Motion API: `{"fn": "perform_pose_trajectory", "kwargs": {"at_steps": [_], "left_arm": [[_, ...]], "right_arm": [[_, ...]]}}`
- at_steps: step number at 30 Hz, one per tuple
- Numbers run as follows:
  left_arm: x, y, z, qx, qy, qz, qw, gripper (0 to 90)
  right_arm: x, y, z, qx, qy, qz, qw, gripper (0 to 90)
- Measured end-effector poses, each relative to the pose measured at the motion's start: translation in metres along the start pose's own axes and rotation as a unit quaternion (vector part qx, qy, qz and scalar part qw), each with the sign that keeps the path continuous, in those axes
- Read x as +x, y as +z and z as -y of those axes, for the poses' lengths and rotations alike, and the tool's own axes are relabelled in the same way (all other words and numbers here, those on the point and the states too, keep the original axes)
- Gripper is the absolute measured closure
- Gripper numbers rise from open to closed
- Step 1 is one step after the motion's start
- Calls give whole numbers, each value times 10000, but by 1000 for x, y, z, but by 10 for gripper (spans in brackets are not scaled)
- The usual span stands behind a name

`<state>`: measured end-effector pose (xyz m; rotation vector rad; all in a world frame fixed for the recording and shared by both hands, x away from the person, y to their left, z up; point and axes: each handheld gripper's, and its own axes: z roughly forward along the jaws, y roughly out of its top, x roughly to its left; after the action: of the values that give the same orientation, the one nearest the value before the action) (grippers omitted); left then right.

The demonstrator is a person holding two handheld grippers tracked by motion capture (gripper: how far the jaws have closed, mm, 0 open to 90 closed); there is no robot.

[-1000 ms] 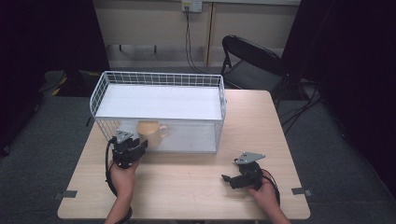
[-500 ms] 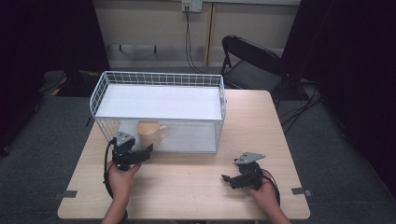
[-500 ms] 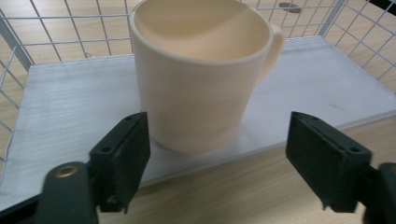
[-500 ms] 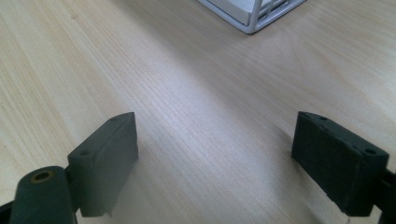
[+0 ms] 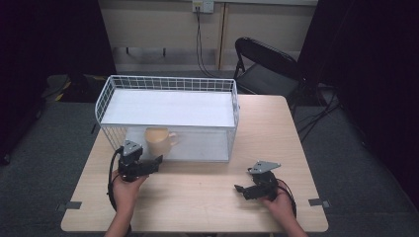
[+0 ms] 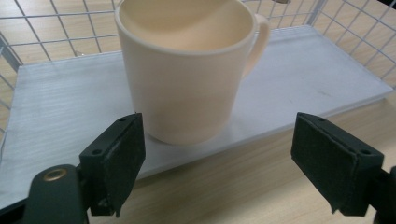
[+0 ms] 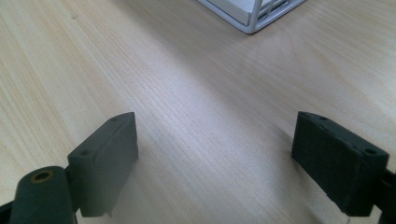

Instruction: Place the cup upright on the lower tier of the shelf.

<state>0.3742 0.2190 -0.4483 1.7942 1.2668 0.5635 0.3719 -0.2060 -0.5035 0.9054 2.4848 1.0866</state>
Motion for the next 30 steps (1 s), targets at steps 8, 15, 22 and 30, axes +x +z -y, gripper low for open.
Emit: {"fn": "perform_pose_trajectory", "kwargs": {"at_steps": [8,15,22,30], "left_arm": [[-2,-5,2,89,113,252,9996,180],[-1,-8,5,80,186,366,9991,177],[5,-14,10,149,172,476,9986,178],[10,-20,15,214,291,508,9981,177]], "right_arm": [[0,0,0,0,-1,0,10000,139],[0,0,0,0,-1,0,10000,139],[0,0,0,0,0,1,10000,139],[0,0,0,0,1,0,10000,139]]}}
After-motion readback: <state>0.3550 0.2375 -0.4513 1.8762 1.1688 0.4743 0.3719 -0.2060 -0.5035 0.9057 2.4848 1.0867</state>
